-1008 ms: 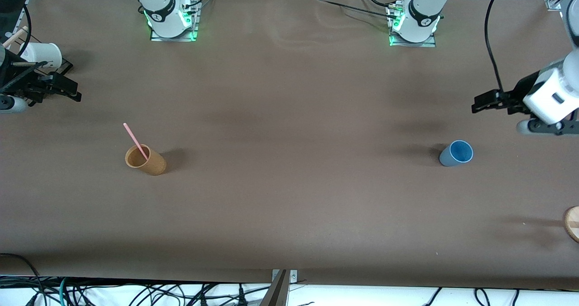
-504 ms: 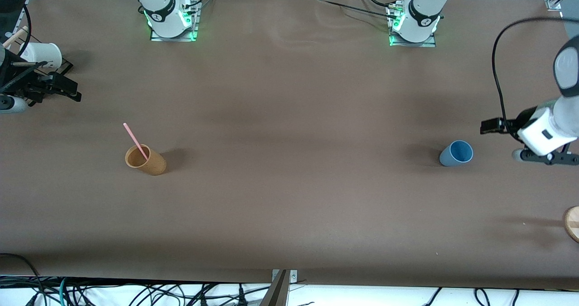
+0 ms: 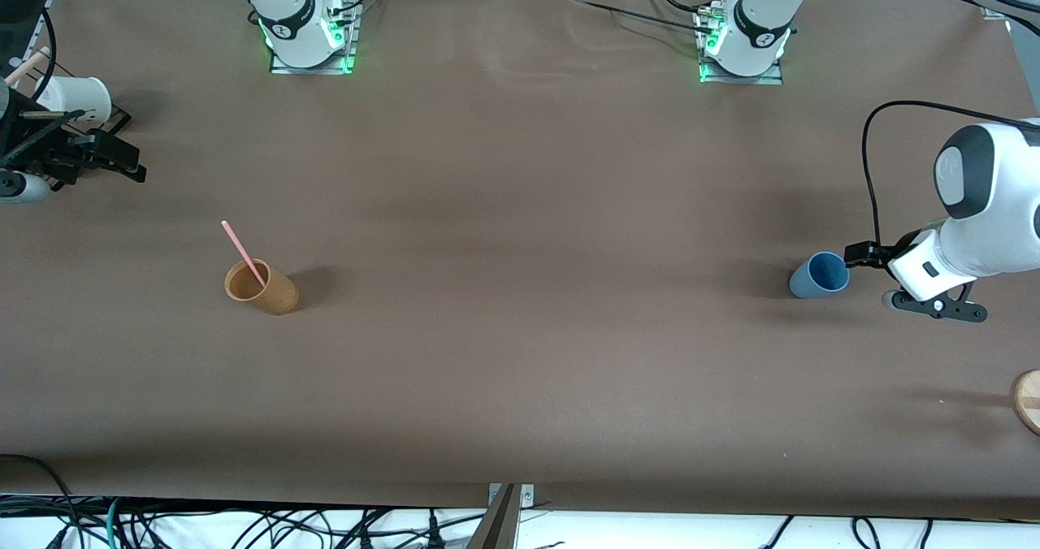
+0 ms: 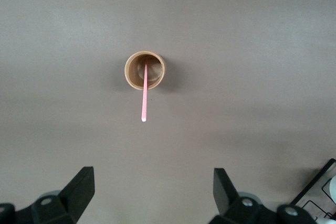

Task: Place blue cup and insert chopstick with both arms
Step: 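Reach the left gripper down to the blue cup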

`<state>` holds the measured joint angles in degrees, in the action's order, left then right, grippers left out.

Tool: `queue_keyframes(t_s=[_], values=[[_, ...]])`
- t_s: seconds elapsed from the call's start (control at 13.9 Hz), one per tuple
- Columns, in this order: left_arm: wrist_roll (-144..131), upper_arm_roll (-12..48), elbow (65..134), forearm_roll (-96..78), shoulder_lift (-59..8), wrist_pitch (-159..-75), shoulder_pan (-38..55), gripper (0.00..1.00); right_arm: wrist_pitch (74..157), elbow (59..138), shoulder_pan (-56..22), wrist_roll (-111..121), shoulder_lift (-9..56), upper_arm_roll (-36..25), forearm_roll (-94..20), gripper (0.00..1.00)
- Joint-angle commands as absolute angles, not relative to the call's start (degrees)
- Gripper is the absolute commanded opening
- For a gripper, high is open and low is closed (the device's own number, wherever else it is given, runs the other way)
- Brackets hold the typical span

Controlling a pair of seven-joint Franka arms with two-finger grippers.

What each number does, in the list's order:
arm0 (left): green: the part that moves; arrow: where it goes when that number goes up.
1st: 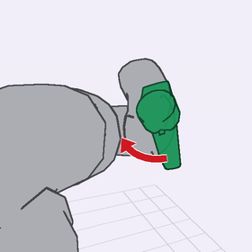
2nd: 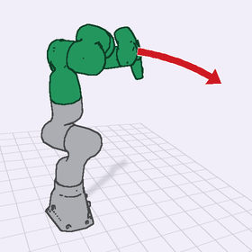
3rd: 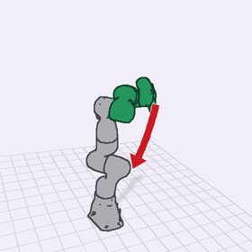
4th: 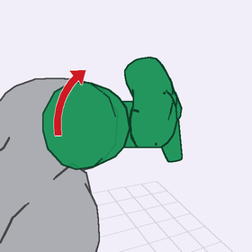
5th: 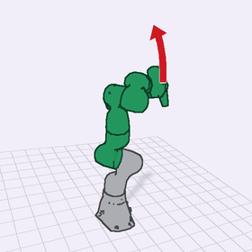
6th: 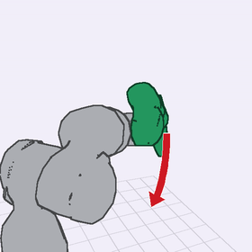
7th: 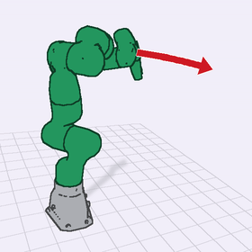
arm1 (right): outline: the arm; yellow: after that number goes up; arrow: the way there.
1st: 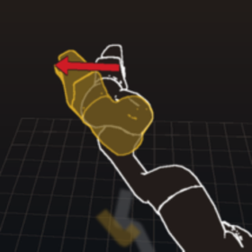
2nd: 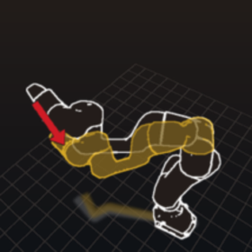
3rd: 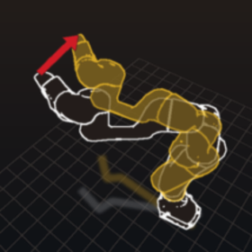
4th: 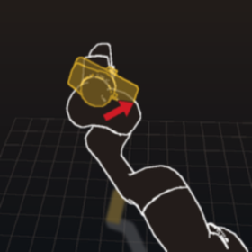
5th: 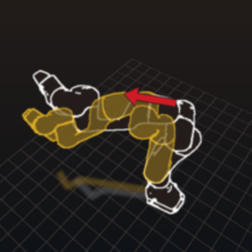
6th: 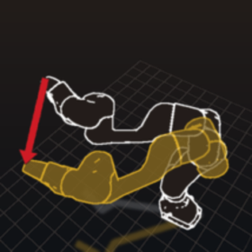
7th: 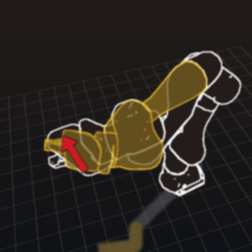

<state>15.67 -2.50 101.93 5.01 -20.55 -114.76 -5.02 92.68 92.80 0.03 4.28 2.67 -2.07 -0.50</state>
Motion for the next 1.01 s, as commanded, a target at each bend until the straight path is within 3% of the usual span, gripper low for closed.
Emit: queue_keyframes(t_s=[0.0,0.29,0.94], values=[[17.84,-3.77,109.58,6.15,-17.32,-121.62,-5.71,0.99,91.67,91.85,0.53,3.69,2.72,-1.58,-0.44,1.0],[17.49,-5.44,114.69,5.01,-17.4,-128.05,-5.63,0.98,91.67,91.85,0.53,3.69,2.72,-1.58,-0.44,1.0],[17.23,-5.54,114.79,2.11,-20.91,-132.53,-5.54,0.99,91.85,91.76,0.35,3.69,2.81,-1.49,-0.35,1.0]])
